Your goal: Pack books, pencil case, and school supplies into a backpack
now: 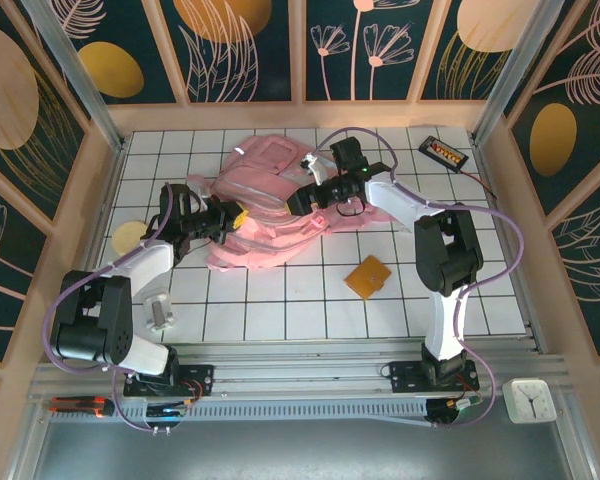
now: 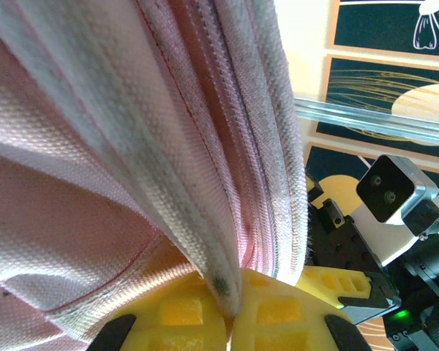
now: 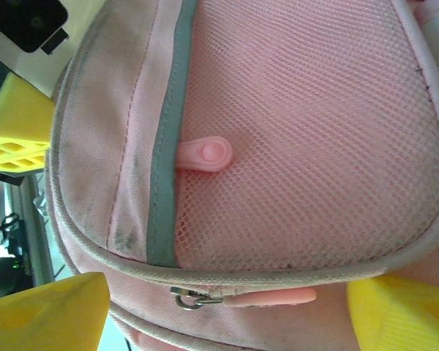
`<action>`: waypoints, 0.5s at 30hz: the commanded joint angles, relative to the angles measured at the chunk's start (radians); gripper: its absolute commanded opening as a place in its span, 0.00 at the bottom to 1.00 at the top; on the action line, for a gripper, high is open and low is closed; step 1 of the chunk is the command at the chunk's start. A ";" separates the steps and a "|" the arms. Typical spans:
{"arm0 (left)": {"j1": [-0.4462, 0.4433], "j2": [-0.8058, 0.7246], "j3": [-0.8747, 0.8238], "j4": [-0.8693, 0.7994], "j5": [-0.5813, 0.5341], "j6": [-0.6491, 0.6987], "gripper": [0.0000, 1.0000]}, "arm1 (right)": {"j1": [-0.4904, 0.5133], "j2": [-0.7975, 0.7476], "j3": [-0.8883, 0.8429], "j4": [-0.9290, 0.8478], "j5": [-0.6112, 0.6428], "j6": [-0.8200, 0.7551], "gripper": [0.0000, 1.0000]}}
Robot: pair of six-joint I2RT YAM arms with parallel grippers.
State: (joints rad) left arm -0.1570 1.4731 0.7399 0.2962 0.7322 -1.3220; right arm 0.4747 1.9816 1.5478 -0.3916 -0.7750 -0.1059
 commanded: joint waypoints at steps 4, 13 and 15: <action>0.002 0.013 0.063 0.109 0.043 -0.039 0.02 | 0.002 -0.014 -0.004 -0.039 -0.049 0.008 0.80; 0.003 0.021 0.065 0.110 0.038 -0.039 0.02 | 0.008 -0.024 0.001 -0.095 -0.004 -0.027 0.67; 0.004 0.026 0.071 0.109 0.038 -0.039 0.02 | 0.008 -0.023 0.001 -0.103 0.007 -0.034 0.60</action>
State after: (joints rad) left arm -0.1570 1.4887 0.7540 0.2996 0.7441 -1.3289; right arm 0.4747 1.9816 1.5478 -0.4305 -0.7757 -0.1173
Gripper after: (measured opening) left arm 0.046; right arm 0.621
